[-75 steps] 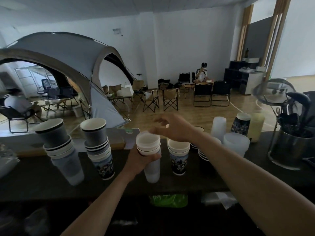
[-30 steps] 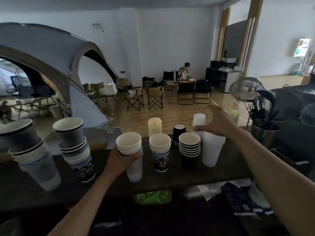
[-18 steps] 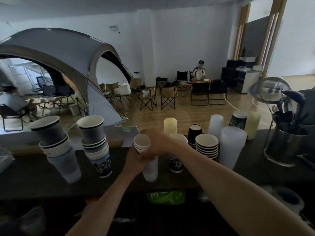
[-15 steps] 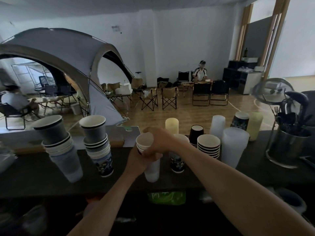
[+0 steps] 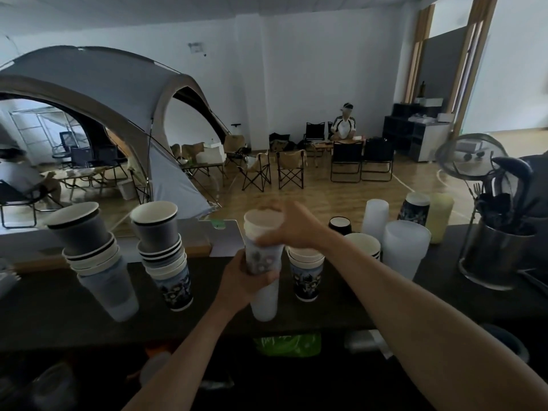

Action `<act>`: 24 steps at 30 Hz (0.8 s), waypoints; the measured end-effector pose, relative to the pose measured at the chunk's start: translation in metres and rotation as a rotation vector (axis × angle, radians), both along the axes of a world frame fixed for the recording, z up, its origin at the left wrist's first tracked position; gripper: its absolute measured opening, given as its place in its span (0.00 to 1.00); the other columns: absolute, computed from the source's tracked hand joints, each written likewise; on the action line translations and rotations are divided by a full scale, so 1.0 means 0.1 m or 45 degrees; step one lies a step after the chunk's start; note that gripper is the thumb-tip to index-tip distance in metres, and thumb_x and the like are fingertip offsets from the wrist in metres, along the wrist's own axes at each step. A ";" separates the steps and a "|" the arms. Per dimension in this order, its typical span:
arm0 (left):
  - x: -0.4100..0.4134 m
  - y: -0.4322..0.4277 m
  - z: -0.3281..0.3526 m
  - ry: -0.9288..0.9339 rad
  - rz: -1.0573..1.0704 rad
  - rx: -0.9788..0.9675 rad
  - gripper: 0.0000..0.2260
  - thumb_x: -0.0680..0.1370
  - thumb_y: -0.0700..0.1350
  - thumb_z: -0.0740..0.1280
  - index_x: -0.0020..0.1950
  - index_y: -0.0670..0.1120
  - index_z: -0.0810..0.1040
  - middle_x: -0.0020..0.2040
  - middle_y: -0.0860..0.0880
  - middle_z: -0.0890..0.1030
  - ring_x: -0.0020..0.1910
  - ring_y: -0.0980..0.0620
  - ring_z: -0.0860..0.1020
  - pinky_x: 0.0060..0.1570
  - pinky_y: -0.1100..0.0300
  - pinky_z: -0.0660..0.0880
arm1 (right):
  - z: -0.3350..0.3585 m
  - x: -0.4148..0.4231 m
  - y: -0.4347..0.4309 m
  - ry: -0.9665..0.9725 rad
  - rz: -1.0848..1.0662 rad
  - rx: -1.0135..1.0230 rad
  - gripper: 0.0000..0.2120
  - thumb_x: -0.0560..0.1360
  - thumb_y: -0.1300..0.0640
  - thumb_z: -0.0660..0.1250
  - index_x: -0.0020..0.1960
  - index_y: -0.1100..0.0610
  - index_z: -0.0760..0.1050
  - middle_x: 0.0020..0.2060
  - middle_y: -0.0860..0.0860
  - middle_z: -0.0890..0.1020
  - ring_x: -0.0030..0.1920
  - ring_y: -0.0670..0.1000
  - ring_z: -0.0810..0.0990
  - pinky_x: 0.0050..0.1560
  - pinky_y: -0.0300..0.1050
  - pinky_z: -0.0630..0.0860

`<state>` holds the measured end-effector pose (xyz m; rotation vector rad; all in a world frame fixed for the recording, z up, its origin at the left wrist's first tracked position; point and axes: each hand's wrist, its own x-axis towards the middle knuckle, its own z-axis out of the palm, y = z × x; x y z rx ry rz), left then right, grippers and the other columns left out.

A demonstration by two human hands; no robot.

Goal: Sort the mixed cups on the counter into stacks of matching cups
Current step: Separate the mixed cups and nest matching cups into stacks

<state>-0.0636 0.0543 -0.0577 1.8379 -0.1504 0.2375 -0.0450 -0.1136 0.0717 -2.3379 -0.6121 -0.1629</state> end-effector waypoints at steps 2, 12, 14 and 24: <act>-0.03 0.04 0.01 0.020 -0.006 0.101 0.22 0.66 0.53 0.80 0.56 0.52 0.78 0.53 0.54 0.83 0.50 0.59 0.82 0.45 0.60 0.80 | 0.26 0.01 -0.05 -0.029 0.027 0.042 0.36 0.64 0.48 0.80 0.70 0.50 0.72 0.61 0.47 0.77 0.56 0.46 0.74 0.49 0.38 0.71; -0.10 -0.12 0.14 -0.183 0.044 -0.183 0.36 0.63 0.40 0.82 0.67 0.48 0.70 0.59 0.53 0.80 0.56 0.60 0.80 0.49 0.68 0.77 | -0.17 0.00 0.10 0.127 0.053 -0.213 0.42 0.58 0.43 0.82 0.68 0.49 0.71 0.63 0.46 0.76 0.61 0.49 0.74 0.58 0.45 0.73; -0.11 -0.16 0.12 -0.224 0.112 -0.153 0.32 0.65 0.38 0.81 0.63 0.50 0.72 0.56 0.56 0.80 0.52 0.66 0.79 0.46 0.72 0.75 | -0.24 0.02 0.11 0.138 0.062 -0.204 0.41 0.58 0.43 0.82 0.68 0.49 0.71 0.64 0.46 0.75 0.62 0.49 0.73 0.57 0.43 0.72; -0.09 -0.18 0.05 -0.218 0.130 -0.170 0.26 0.67 0.39 0.80 0.61 0.51 0.75 0.54 0.56 0.82 0.51 0.64 0.80 0.46 0.69 0.77 | -0.24 0.10 0.14 0.055 0.098 -0.228 0.38 0.58 0.47 0.81 0.67 0.48 0.74 0.63 0.45 0.77 0.61 0.48 0.75 0.59 0.44 0.72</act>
